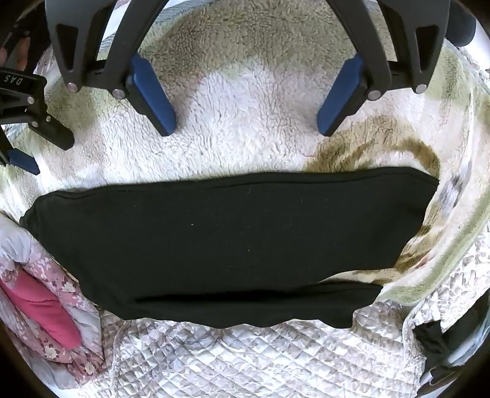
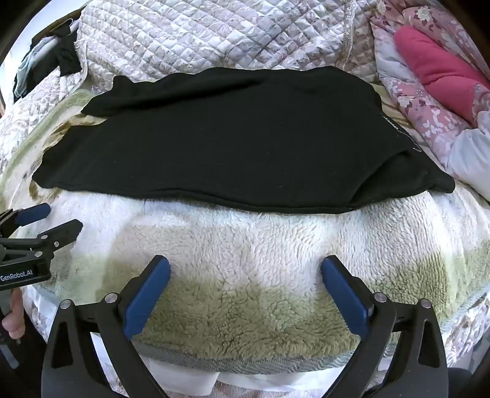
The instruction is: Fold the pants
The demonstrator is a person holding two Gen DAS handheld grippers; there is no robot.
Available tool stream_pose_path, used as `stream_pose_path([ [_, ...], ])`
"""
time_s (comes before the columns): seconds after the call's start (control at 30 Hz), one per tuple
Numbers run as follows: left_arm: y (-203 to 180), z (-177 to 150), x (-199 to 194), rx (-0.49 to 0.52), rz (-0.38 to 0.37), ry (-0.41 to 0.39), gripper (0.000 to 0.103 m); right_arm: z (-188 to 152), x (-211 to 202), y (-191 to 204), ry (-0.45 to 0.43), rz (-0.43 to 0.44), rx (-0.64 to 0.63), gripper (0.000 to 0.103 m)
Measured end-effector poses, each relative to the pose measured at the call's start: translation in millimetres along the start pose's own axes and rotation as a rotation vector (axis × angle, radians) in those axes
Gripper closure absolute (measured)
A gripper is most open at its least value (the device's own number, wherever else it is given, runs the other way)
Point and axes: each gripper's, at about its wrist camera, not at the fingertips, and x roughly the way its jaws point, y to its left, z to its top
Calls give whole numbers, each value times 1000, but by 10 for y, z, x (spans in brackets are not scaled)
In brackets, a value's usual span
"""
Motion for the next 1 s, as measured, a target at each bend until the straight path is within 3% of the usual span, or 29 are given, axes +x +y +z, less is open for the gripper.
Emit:
stream_pose_path([
  [1.0, 65, 47, 46, 2, -11, 10, 5, 15, 20, -13, 12, -3, -2, 3],
])
